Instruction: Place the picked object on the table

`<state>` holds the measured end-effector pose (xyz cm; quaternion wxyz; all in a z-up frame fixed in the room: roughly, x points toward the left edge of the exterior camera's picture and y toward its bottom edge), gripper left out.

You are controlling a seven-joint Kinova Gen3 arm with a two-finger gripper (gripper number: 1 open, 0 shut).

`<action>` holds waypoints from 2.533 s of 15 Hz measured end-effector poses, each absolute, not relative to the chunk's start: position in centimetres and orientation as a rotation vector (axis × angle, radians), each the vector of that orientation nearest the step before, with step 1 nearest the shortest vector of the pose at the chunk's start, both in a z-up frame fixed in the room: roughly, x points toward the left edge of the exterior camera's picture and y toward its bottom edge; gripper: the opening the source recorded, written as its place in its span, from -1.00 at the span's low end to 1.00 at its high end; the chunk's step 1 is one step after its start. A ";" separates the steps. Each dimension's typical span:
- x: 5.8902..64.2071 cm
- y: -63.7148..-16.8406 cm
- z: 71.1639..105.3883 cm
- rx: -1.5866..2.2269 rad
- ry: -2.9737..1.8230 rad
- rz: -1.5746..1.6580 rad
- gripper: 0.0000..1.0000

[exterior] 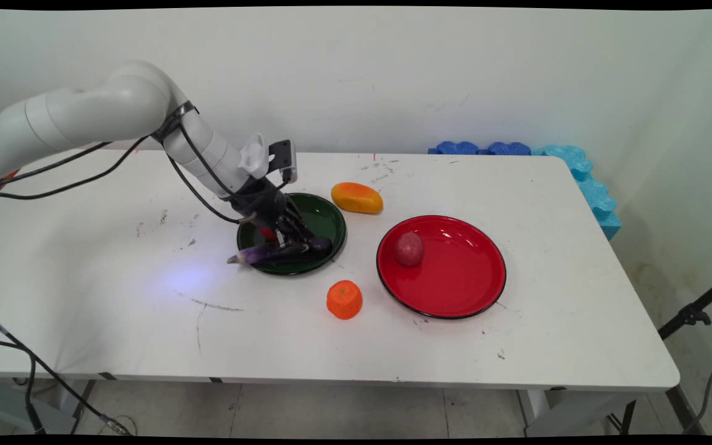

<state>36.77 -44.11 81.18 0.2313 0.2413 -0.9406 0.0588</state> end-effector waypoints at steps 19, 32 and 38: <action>29.5 -42.9 96.3 0.539 -2.428 0.210 -1.00; 23.9 -35.1 94.6 0.301 -2.473 0.053 -1.00; 23.9 -33.0 90.9 0.260 -2.508 0.006 -1.00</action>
